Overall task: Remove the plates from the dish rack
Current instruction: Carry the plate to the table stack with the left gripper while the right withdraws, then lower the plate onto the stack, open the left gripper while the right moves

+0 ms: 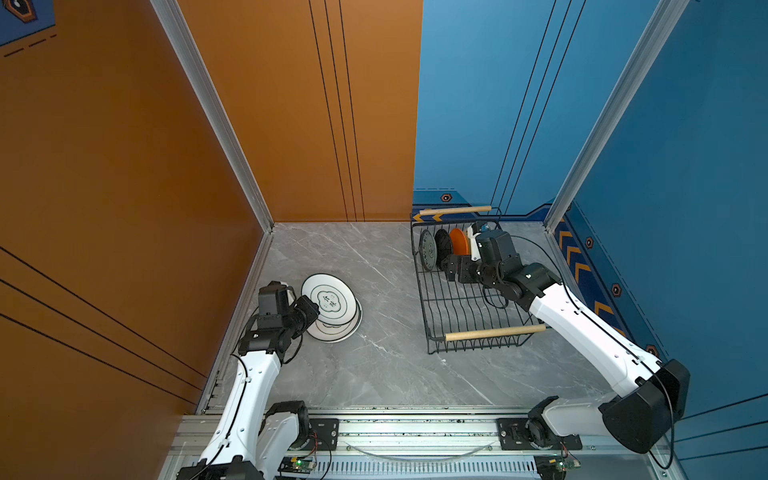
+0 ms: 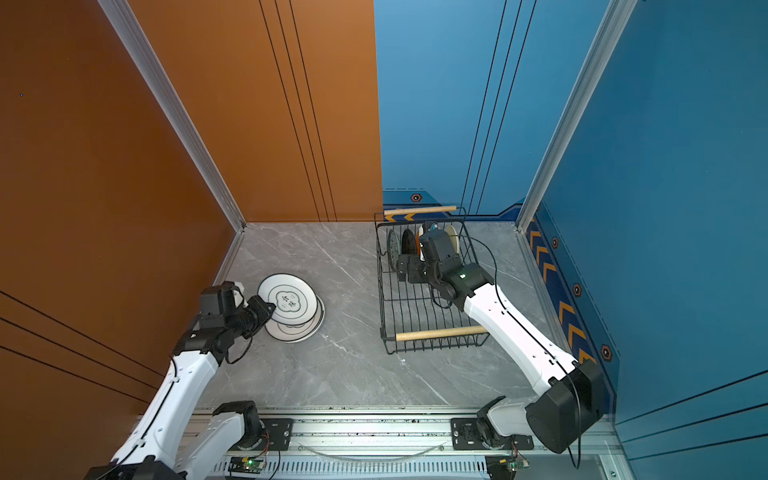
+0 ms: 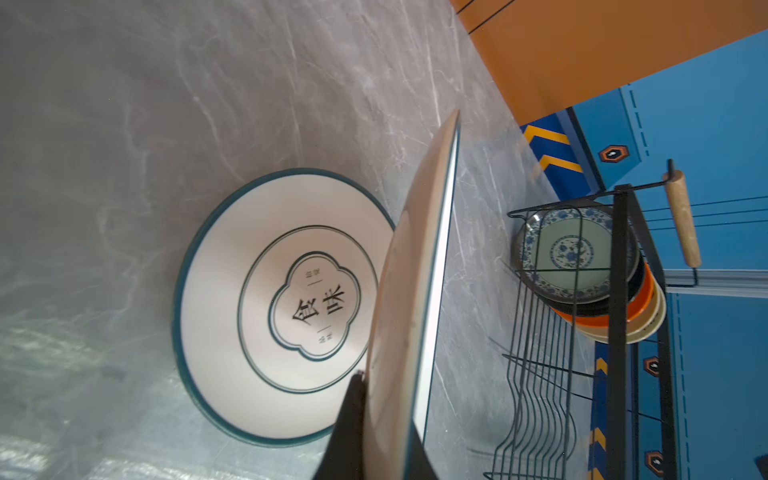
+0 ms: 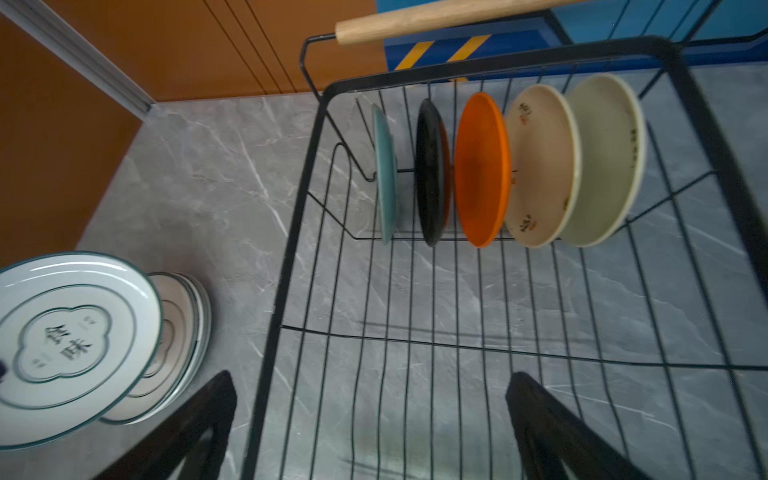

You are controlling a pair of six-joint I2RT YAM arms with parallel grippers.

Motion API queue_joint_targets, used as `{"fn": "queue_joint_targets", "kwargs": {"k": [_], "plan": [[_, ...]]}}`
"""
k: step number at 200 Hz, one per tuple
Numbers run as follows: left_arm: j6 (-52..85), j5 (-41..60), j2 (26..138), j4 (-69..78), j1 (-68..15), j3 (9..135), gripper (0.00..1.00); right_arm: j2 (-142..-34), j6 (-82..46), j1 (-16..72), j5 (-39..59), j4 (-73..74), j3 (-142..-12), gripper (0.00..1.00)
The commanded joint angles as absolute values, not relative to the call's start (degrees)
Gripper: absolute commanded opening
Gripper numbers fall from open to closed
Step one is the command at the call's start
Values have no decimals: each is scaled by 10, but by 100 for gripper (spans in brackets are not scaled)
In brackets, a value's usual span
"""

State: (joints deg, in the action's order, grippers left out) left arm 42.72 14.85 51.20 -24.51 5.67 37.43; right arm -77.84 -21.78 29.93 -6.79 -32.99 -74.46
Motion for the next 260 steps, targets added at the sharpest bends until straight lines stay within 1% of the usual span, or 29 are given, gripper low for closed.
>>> {"fn": "queue_joint_targets", "kwargs": {"k": [1,34,65,104,140,165,190,260], "plan": [[420,121,507,-273,67,369,6,-767,-178,298,-169,-398,-754,100],[419,113,510,-284,78,366,7,-770,-174,296,-171,-400,-746,100],[419,108,523,-290,83,360,10,-779,-172,296,-161,-399,-745,100],[419,100,532,-290,86,355,12,-782,-169,296,-157,-400,-744,100],[417,94,543,-291,86,354,17,-791,-166,296,-141,-399,-744,100],[417,89,554,-295,86,352,24,-798,-167,297,-135,-399,-744,100],[417,85,565,-295,86,348,27,-800,-164,299,-128,-399,-745,100],[414,77,599,-274,88,333,28,-804,-156,308,-100,-390,-744,100]]}}
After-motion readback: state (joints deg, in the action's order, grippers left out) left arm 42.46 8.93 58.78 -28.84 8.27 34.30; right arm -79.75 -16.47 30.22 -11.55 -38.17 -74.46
